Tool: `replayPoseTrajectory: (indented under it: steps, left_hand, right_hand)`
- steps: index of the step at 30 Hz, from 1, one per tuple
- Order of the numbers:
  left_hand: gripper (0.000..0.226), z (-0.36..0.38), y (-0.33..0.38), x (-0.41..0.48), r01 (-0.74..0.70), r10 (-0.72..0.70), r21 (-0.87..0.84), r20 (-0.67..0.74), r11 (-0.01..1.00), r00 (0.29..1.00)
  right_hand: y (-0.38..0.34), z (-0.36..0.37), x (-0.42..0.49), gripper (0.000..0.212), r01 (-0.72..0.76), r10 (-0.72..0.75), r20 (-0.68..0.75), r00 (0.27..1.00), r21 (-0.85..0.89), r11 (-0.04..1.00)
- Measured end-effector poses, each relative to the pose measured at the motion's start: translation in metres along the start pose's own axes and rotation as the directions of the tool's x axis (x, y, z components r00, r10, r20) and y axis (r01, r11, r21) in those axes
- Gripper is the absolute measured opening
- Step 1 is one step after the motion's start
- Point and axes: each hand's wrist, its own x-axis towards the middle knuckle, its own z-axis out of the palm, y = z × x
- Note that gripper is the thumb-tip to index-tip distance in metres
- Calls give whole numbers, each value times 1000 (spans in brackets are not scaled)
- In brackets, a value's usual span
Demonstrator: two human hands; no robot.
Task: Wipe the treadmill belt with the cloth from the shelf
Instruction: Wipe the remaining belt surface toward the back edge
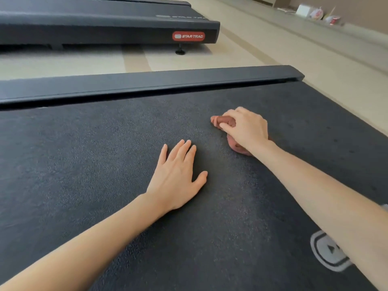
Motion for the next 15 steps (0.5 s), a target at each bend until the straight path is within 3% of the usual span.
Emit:
replayPoseTrajectory:
  steps: [4, 11, 15]
  left_hand:
    - [97, -2, 1, 0, -2, 2, 4, -9, 1000, 1000]
    - [88, -2, 3, -4, -9, 7, -31, -63, 999, 998]
    - [93, -2, 3, -8, -35, 35, 15, -13, 999, 999]
  right_hand:
    - [-6, -3, -1, 27, 11, -11, 1, 1000, -50, 999]
    - [-27, -21, -108, 29, 369, -366, -125, 922, 3, 929]
    - [-22, -25, -126, 34, 347, -342, -150, 928, 9, 938]
